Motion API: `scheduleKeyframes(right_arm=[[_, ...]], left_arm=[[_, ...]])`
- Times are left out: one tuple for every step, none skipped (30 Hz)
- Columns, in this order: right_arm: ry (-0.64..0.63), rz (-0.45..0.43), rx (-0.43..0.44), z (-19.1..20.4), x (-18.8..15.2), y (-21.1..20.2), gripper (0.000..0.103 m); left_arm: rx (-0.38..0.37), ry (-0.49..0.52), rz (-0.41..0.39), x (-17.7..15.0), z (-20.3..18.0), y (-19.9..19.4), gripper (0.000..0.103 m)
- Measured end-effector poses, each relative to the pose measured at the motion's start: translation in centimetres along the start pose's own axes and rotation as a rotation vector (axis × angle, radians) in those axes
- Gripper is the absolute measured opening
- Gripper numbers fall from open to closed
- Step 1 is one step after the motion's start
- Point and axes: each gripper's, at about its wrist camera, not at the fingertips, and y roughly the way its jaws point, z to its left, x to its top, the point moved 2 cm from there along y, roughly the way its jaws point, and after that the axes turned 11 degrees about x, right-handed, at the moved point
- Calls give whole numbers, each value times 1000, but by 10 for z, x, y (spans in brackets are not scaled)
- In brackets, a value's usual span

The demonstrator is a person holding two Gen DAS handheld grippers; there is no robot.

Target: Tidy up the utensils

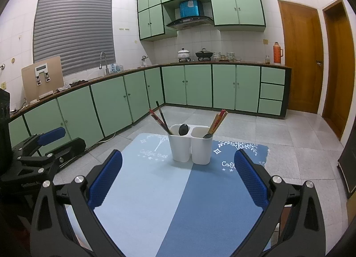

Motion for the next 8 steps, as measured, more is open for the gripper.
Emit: scheduleKeyframes(right_arm=[[0,0,0,0,0,0,98],[0,0,0,0,0,0,98],[-1,1,0,0,-1,0,98],[-1,0,0,0,0,0,98],[-1,0,0,-1,0,0,98],[0,0,0,-1,-1,0,98],[0,0,0,0,0,0,98],[0,0,0,0,0,0,98]], left_arm=[[1,0,0,0,1,0,96],[0,-1,0,0,0,0,96],[0,-1,1,0,1,0,96],[1,-1,1,0,1,0,96],[1,-1,1,-1,1,0,96],[2,-2,1,-1,2,0,96],[2,-1,1,-1,1,0,96],[2,-1,0,-1,2,0,96]])
